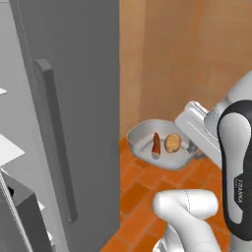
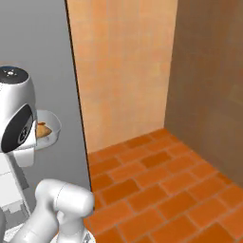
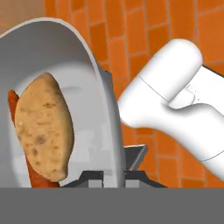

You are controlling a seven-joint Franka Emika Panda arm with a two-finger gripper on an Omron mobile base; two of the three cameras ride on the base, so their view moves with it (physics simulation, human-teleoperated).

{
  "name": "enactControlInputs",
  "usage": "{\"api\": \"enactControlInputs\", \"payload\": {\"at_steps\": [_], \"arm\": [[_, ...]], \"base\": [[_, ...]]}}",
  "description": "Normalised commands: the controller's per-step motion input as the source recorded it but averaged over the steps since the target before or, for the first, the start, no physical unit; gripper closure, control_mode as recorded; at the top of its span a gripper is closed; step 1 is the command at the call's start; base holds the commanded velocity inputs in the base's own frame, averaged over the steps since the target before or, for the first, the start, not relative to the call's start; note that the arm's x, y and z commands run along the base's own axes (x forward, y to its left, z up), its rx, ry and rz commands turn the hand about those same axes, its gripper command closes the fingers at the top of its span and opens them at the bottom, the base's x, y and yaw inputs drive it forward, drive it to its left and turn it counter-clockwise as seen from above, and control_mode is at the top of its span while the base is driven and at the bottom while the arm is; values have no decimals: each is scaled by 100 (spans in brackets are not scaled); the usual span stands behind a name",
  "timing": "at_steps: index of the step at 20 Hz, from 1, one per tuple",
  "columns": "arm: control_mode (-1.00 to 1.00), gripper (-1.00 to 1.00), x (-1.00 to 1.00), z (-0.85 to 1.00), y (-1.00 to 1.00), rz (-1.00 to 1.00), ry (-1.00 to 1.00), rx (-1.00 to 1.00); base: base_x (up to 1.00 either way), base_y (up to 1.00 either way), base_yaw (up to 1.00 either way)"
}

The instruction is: Take the meat container that has the fish and place it on the second highest rack of the freezer. Then take the vegetable container that has the potato and carrot and place it on the highest rack of the freezer.

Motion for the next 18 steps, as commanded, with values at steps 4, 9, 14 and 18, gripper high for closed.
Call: {"api": "enactControlInputs", "payload": {"at_steps": [4,9,14,18], "arm": [[100,100,0,0,0,0,0,0],[100,100,0,0,0,0,0,0],[100,100,0,0,0,0,0,0],[100,100,0,0,0,0,0,0]], "base": [[0,0,92],[35,-3,82],[92,-3,23],[50,2,11]]}}
